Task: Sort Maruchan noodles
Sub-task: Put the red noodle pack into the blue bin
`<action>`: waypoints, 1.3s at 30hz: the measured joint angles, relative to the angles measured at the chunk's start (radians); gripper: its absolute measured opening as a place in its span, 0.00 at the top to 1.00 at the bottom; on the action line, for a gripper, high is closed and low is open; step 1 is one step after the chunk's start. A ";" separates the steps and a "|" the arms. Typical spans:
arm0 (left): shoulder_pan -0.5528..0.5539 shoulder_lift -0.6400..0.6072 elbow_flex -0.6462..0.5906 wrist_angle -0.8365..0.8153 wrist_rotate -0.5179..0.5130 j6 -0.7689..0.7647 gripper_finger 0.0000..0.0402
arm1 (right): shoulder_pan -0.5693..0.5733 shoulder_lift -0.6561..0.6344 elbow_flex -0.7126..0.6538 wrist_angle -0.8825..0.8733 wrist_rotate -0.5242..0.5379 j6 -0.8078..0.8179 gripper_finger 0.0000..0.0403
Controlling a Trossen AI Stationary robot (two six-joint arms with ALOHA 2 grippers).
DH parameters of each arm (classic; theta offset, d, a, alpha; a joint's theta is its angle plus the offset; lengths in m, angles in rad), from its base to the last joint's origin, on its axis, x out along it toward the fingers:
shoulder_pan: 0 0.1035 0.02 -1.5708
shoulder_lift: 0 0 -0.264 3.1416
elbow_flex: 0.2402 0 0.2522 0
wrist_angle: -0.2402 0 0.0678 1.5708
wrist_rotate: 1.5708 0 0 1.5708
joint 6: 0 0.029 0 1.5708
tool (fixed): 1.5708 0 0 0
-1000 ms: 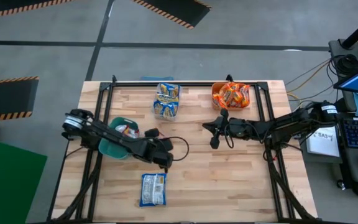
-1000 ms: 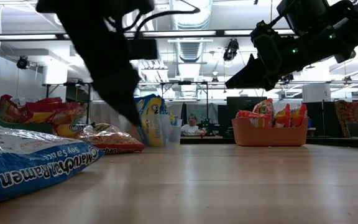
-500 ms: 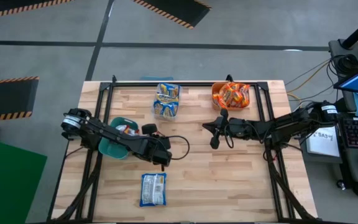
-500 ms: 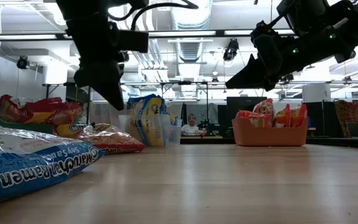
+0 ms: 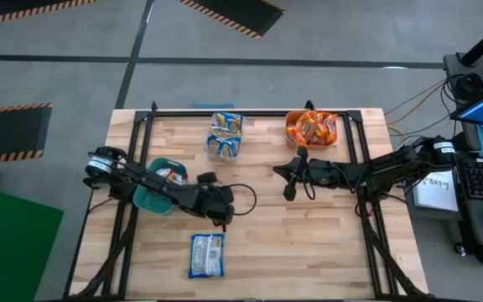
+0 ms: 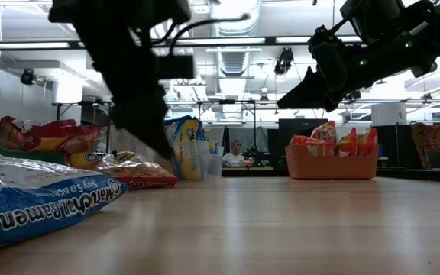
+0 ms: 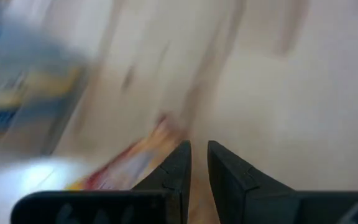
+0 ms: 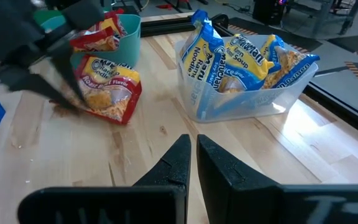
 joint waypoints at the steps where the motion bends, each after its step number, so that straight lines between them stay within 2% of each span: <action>1: 0.000 0.001 0.002 0.046 0.014 0.035 0.91 | 0.000 0.000 0.000 0.000 0.000 0.000 0.96; 4: -0.006 -0.009 0.025 0.044 0.042 0.129 0.91 | 0.000 0.000 0.000 0.000 0.000 0.010 0.96; 10: 0.011 -0.048 0.057 -0.216 -0.081 0.068 0.91 | 0.000 0.000 0.000 -0.001 0.000 0.010 0.96; 21: 0.056 0.029 -0.003 -0.177 -0.053 -0.014 0.91 | 0.000 0.000 -0.004 -0.005 0.000 0.008 0.96; 26: 0.055 0.055 -0.004 -0.013 -0.002 0.003 0.91 | 0.000 0.000 -0.005 -0.006 0.000 0.007 0.96; 30: 0.055 0.075 -0.004 0.310 0.047 0.091 0.91 | 0.000 0.000 -0.006 -0.006 0.000 0.007 0.96; 33: 0.054 0.072 -0.002 0.546 0.110 0.246 0.91 | 0.000 0.000 -0.007 -0.006 0.000 0.007 0.96; 36: 0.054 0.052 0.025 0.559 0.135 0.373 0.91 | 0.000 0.000 -0.007 -0.006 0.000 0.015 0.96; 39: 0.055 0.020 0.058 0.459 0.134 0.436 0.91 | 0.000 0.000 -0.007 -0.006 0.000 0.041 0.96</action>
